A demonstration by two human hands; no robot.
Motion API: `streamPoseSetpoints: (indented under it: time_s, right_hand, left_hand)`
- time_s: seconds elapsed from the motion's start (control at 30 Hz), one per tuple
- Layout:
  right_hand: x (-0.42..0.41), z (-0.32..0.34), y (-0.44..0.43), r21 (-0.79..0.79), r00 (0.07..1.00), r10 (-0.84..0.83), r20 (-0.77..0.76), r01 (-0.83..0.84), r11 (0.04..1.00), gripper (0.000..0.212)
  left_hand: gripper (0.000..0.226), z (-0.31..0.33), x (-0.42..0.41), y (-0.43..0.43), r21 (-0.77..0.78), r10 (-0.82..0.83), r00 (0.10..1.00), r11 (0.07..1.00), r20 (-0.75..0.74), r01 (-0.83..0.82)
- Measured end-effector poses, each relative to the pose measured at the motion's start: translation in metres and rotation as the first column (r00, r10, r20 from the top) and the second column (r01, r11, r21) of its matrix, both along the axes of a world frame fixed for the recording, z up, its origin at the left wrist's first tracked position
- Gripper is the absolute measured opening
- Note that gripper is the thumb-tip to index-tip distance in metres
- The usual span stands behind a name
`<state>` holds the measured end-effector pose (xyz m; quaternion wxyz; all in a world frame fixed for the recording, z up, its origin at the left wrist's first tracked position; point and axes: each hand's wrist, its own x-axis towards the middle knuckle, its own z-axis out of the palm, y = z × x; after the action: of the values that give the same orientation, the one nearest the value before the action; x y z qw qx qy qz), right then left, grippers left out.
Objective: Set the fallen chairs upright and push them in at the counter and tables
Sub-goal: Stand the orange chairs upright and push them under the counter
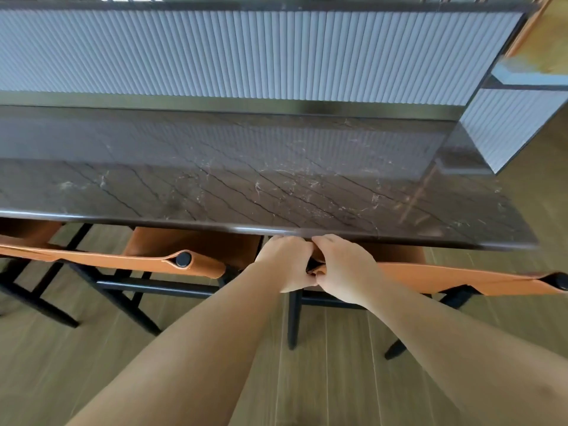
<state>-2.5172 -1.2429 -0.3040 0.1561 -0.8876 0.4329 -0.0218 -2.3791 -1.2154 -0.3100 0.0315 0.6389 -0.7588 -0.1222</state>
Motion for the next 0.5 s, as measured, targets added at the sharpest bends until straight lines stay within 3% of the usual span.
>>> streamPoseSetpoints:
  time_s: [0.27,0.37,0.5]
  right_hand:
    - [0.035,0.010,0.042,-0.045,0.999,0.023,0.047,-0.021,0.999,0.047]
    - [0.043,0.010,0.056,-0.106,0.999,0.019,0.028,-0.016,0.994,0.059]
    - [0.070,0.011,0.079,-0.115,0.998,-0.006,0.069,0.014,0.993,0.056]
  left_hand:
    - [0.028,0.022,0.039,0.046,-0.035,0.165,0.985,0.986,0.048,-0.163]
    - [0.031,0.025,0.051,0.067,-0.037,0.216,0.975,0.976,0.058,-0.214]
    - [0.049,0.027,0.081,0.091,-0.049,0.219,0.972,0.975,0.088,-0.215]
